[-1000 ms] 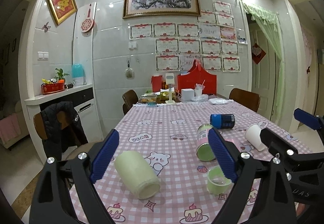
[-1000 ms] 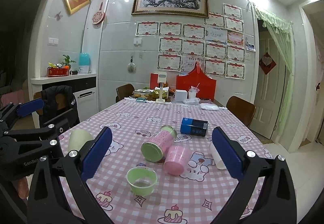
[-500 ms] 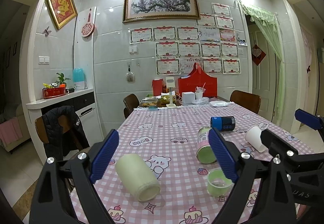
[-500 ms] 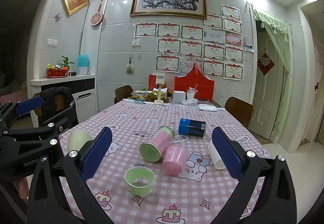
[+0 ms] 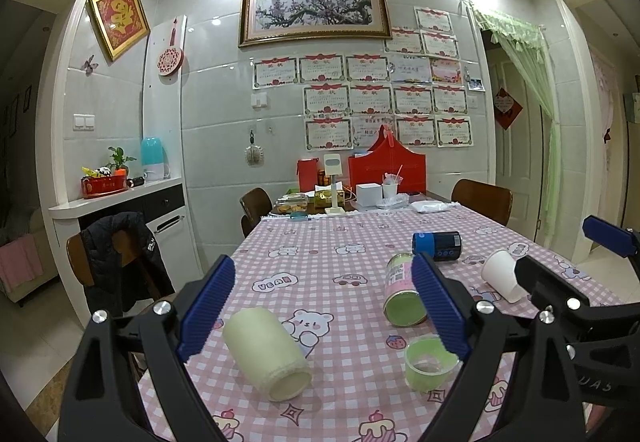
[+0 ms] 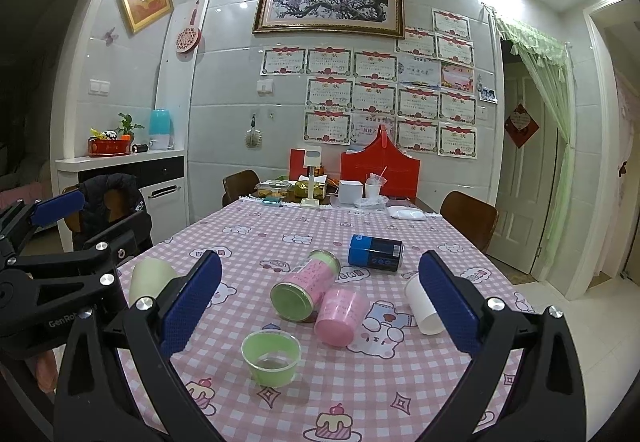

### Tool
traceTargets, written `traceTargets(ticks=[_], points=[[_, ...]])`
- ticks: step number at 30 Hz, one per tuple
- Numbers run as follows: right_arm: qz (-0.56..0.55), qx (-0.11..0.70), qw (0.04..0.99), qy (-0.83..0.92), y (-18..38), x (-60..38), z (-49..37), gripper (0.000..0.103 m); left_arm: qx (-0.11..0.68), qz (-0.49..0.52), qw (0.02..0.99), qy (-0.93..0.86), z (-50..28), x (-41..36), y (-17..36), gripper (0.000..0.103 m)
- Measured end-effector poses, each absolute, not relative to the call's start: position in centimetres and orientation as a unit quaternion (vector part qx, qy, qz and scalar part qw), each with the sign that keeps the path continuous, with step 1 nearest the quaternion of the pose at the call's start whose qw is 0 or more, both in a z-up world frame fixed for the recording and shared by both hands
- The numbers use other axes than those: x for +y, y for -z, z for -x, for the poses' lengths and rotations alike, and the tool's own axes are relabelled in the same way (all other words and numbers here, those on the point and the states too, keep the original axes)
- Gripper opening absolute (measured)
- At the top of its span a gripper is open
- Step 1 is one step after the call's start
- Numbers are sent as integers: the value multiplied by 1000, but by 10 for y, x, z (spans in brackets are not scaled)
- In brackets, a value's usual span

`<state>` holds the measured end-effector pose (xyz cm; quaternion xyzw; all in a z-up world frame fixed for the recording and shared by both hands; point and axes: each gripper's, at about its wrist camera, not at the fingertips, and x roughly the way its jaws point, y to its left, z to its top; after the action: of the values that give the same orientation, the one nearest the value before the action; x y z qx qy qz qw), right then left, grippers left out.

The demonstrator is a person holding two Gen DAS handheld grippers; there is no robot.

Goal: Flip cup upside down

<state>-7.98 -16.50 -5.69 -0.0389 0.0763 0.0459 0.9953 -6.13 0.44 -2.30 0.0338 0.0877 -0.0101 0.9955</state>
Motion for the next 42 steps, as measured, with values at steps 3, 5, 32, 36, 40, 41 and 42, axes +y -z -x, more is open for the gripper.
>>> traceTargets(ticks=[3, 5, 32, 36, 40, 41, 42], points=[[39, 76, 995, -45, 56, -165, 80, 95, 86, -35, 996, 10, 61, 3, 22, 88], [39, 75, 995, -45, 56, -165, 80, 95, 86, -34, 996, 11, 61, 3, 22, 88], [35, 75, 996, -42, 52, -165, 76, 95, 80, -40, 996, 11, 55, -1, 22, 88], [34, 74, 996, -38, 53, -167, 76, 95, 78, -41, 996, 15, 52, -4, 24, 88], [33, 75, 996, -36, 55, -169, 74, 95, 77, -42, 996, 18, 49, -6, 25, 88], [32, 75, 996, -35, 55, -170, 74, 95, 77, -42, 996, 18, 48, -6, 25, 88], [32, 75, 996, -35, 55, -170, 74, 95, 77, -42, 996, 18, 48, -7, 25, 88]])
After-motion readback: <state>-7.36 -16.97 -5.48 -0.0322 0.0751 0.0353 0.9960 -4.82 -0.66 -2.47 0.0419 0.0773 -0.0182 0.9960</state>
